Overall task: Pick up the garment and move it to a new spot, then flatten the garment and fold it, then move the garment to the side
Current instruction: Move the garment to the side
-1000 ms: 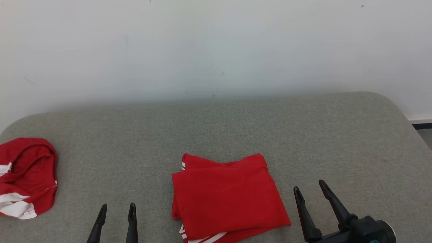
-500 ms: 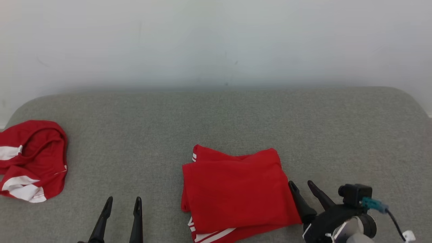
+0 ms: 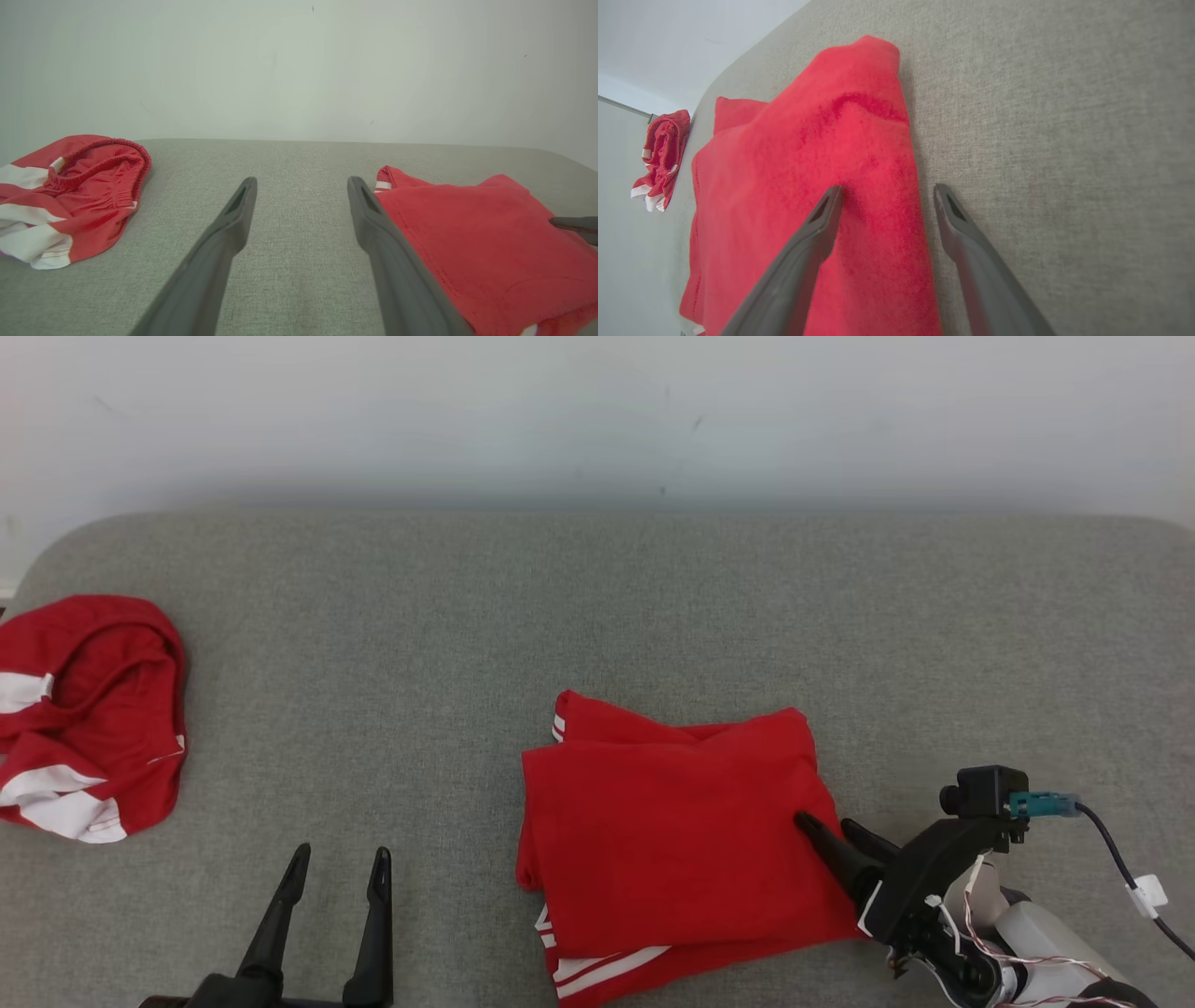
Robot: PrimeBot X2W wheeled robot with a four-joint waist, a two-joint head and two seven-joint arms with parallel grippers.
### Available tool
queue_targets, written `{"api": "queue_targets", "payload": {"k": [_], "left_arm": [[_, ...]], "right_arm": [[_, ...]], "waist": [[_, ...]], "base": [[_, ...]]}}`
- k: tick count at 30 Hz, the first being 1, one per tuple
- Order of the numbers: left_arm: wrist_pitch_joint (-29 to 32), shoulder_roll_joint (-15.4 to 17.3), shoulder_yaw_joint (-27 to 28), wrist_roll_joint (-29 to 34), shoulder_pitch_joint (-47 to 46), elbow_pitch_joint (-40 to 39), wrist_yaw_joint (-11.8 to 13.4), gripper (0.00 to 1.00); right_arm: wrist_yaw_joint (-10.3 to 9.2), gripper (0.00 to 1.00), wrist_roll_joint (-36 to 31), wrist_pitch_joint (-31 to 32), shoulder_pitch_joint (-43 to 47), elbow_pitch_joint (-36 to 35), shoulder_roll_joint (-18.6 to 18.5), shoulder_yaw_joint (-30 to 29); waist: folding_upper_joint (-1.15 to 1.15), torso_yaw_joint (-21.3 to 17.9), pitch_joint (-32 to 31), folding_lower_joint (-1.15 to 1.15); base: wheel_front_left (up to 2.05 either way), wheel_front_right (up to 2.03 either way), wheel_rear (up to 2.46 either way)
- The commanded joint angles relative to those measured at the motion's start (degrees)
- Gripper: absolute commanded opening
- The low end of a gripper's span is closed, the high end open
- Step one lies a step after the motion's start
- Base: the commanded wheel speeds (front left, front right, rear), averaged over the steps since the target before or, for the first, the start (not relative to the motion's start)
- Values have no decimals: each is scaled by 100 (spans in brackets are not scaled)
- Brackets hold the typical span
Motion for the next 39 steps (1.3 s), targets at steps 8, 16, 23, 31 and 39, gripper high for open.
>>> {"api": "queue_targets", "payload": {"k": [8, 16, 23, 31, 39], "left_arm": [[-16, 111, 24, -28, -159, 15, -58, 100], [-16, 226, 28, -43, -217, -36, -84, 100], [-16, 430, -22, -50, -299, -160, -77, 100], [-16, 692, -105, -62, -323, -329, -75, 100], [-16, 1009, -231, 3, -361, -546, -76, 100]], "right_arm": [[-15, 0, 293, 235, -132, -161, -142, 396], [-15, 0, 124, -389, -318, -487, -391, 576], [-15, 0, -30, -1019, -491, -694, -525, 723], [-15, 0, -16, -1574, -557, -812, -614, 761], [-15, 0, 45, -1896, -528, -858, -634, 922]], "waist": [[-1, -1, 286, -1], [-1, -259, 511, -1], [-1, -769, 715, -1], [-1, -1381, 905, -1], [-1, -2056, 1154, -1]], "base": [[0, 0, 0], [0, 0, 0], [0, 0, 0], [0, 0, 0], [0, 0, 0]]}}
